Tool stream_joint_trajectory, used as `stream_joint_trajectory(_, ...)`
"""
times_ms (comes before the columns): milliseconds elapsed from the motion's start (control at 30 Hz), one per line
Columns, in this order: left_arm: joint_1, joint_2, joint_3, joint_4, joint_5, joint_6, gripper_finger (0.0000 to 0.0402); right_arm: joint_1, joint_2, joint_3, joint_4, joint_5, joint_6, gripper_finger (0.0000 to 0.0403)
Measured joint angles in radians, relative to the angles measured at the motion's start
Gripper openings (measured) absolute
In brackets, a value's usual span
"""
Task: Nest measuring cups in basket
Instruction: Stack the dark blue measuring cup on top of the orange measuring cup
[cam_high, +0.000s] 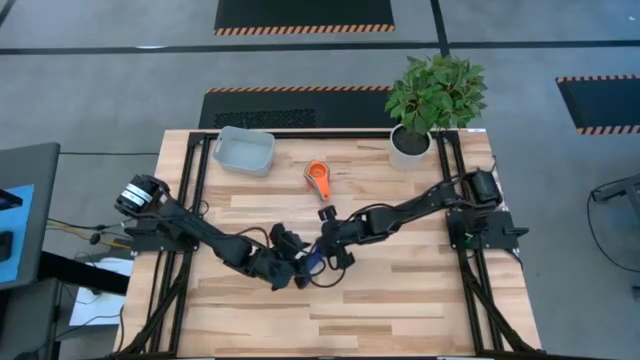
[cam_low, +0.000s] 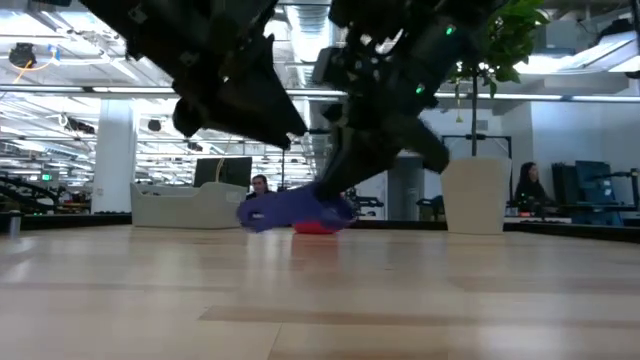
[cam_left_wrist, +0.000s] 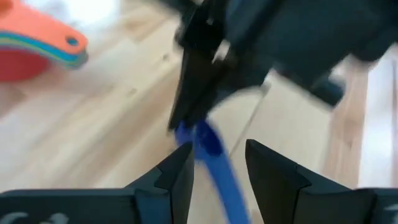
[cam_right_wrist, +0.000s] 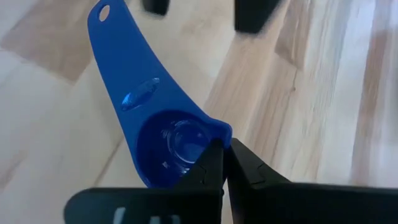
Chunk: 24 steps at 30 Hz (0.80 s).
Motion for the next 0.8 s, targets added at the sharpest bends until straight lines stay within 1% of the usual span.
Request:
stream_joint_trajectory(67, -0.002, 0.000, 0.000, -0.008, 0.028, -0.031, 0.0132, 0.011, -0.019, 0.002, -0.011, 0.002, 0.001, 0.0018)
stream_joint_trajectory(133, 0.000, 0.000, 0.001, -0.021, 0.081, -0.055, 0.0132, 0.021, -0.037, 0.004, -0.011, 0.004, 0.001, 0.0024)
stream_joint_trajectory(267, 0.015, 0.004, 0.001, -0.022, 0.155, -0.076, 0.0132, 0.042, -0.067, 0.004, -0.001, 0.005, 0.001, 0.0028)
stream_joint_trajectory(333, 0.028, 0.004, 0.001, -0.016, 0.233, -0.076, 0.0132, 0.049, -0.075, 0.004, 0.005, 0.005, 0.001, 0.0024)
stream_joint_trajectory(433, 0.047, 0.004, 0.001, -0.010, 0.378, -0.089, 0.0131, 0.053, -0.078, 0.004, 0.008, 0.006, 0.001, 0.0019)
stream_joint_trajectory(500, 0.057, 0.004, 0.001, -0.011, 0.449, -0.104, 0.0124, 0.054, -0.078, 0.004, 0.017, 0.008, 0.001, 0.0020)
stream_joint_trajectory(600, 0.065, 0.004, 0.001, -0.014, 0.507, -0.117, 0.0093, 0.053, -0.078, 0.004, 0.026, 0.008, 0.002, 0.0026)
stream_joint_trajectory(733, 0.066, 0.004, 0.001, -0.019, 0.515, -0.100, 0.0020, 0.058, -0.079, 0.004, 0.005, 0.036, 0.024, 0.0025)
stream_joint_trajectory(800, 0.070, 0.004, 0.000, -0.022, 0.513, -0.094, 0.0009, 0.066, -0.080, 0.004, -0.012, 0.063, 0.036, 0.0022)
